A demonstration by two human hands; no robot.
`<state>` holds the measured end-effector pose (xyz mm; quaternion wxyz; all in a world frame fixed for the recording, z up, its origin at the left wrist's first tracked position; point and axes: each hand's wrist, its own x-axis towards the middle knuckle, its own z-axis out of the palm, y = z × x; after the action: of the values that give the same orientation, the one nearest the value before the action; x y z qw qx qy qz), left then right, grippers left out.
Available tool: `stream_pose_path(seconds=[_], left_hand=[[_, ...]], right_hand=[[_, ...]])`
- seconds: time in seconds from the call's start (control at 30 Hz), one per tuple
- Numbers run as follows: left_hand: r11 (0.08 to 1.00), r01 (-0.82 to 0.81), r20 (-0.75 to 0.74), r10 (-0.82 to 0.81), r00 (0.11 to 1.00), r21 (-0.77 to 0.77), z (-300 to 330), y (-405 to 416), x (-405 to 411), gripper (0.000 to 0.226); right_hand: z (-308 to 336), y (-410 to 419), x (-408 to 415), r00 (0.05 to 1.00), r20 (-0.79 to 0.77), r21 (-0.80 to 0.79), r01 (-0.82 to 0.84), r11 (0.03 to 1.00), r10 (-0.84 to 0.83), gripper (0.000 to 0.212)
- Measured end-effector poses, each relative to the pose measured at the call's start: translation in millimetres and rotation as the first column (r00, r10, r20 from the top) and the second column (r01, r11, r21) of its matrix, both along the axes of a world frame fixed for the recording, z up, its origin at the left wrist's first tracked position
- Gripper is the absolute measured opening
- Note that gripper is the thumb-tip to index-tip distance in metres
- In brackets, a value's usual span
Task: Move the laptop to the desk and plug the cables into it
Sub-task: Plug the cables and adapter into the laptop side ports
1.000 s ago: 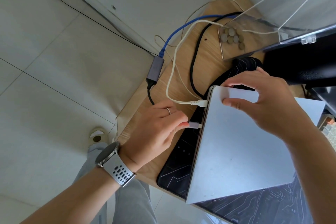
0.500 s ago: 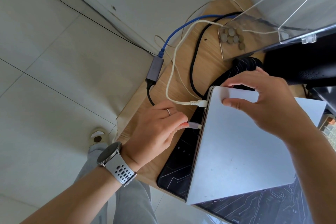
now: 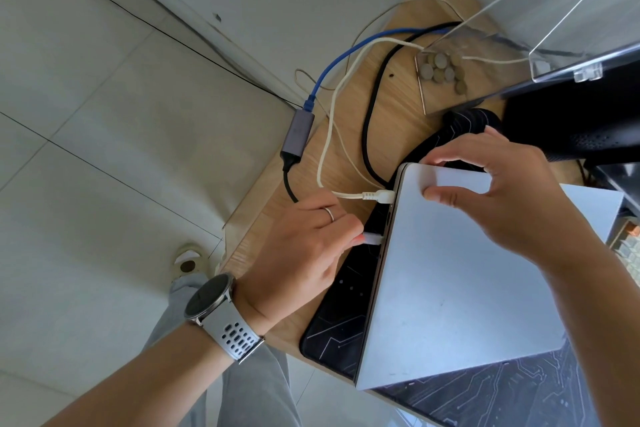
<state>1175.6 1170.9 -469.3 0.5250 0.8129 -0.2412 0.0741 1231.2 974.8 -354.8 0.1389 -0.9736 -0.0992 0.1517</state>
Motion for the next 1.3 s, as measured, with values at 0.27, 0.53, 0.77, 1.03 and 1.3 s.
stream_pose_path(seconds=[0.27, 0.53, 0.77, 1.03, 1.3], left_hand=[[1.000, 0.003, 0.054, -0.004, 0.999, 0.014, 3, -3, -3, 0.027], [0.995, 0.070, 0.086, -0.075, 0.993, 0.066, 6, -4, 1, 0.026], [0.989, 0.053, 0.069, -0.063, 0.996, 0.137, 10, 3, 3, 0.029], [0.976, 0.033, -0.056, -0.021, 0.998, 0.213, 19, 20, 4, 0.036], [0.982, -0.091, -0.039, 0.098, 0.994, 0.164, 40, 43, 20, 0.029]], right_hand=[[3, 4, 2, 0.999, -0.031, 0.008, 0.019, 1.000, -0.019, 0.024], [4, 5, 4, 0.998, -0.045, 0.001, 0.053, 0.999, -0.053, 0.024], [19, 13, 13, 0.955, -0.261, 0.034, 0.153, 0.988, -0.139, 0.024], [-12, 67, 83, 0.947, -0.318, -0.466, -0.118, 0.877, -0.041, 0.016], [-58, 77, 94, 0.812, -0.545, -0.528, -0.140, 0.837, -0.208, 0.019]])
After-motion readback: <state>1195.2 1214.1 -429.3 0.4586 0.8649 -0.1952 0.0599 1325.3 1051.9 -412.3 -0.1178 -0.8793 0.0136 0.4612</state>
